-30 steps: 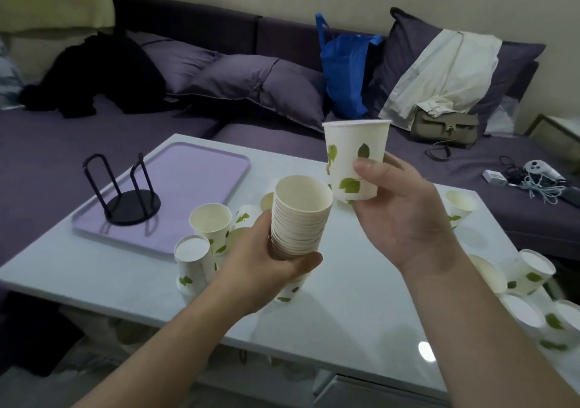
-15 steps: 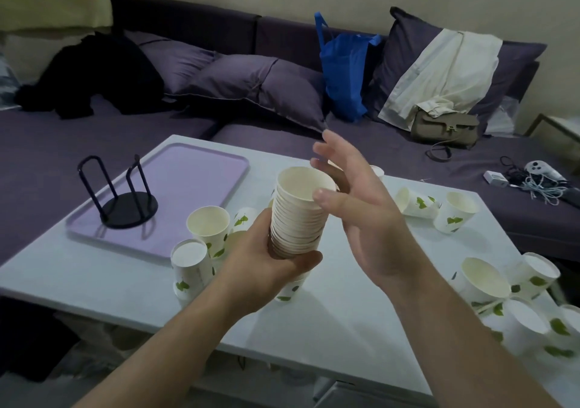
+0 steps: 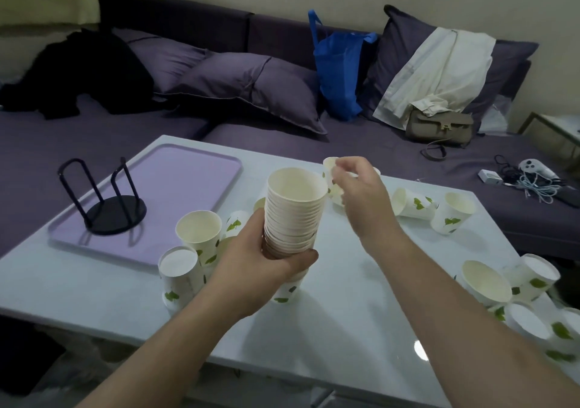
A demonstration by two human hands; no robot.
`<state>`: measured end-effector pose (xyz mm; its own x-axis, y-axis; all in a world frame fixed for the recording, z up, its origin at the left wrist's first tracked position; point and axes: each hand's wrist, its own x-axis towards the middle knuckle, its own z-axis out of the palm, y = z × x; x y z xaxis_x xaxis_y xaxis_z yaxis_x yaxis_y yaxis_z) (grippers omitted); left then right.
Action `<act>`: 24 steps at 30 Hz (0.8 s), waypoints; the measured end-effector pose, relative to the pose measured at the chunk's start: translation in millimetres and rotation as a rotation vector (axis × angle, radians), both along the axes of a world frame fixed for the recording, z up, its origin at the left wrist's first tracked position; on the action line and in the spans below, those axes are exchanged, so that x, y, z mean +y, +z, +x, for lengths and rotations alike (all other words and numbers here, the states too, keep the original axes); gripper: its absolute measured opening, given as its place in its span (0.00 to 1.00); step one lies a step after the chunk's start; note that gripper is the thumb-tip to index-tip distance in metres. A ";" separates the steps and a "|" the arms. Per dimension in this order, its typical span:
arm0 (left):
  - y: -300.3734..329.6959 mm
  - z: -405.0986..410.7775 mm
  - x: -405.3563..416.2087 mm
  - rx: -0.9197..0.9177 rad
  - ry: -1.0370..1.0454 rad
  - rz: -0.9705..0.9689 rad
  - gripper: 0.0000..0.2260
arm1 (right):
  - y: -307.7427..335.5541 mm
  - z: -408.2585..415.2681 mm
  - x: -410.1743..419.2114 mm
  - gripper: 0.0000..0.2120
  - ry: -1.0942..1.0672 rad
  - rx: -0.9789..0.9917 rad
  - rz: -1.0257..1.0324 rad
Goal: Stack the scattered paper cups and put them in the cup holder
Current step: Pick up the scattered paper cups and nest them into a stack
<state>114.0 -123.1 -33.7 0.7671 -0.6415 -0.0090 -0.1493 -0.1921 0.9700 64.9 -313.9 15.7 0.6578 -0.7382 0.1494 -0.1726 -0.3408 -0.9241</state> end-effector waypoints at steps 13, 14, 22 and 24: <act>-3.8 8.5 -10.7 0.046 0.003 -0.026 0.25 | -49.7 122.4 -124.5 0.38 0.100 0.939 -0.809; -4.0 8.9 -11.1 0.045 0.005 -0.027 0.25 | -51.8 124.3 -125.1 0.34 0.103 0.925 -0.838; -1.5 3.4 -10.1 0.016 -0.009 -0.022 0.26 | -18.0 90.7 -103.0 0.27 0.110 0.409 -0.696; -0.4 1.8 -9.7 0.009 -0.007 -0.019 0.25 | 19.0 68.7 -80.4 0.26 0.079 0.168 -0.515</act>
<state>115.7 -132.8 -34.1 0.7627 -0.6467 -0.0041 -0.1413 -0.1728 0.9748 133.6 -394.3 34.6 0.7539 -0.5451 0.3669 -0.2589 -0.7597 -0.5965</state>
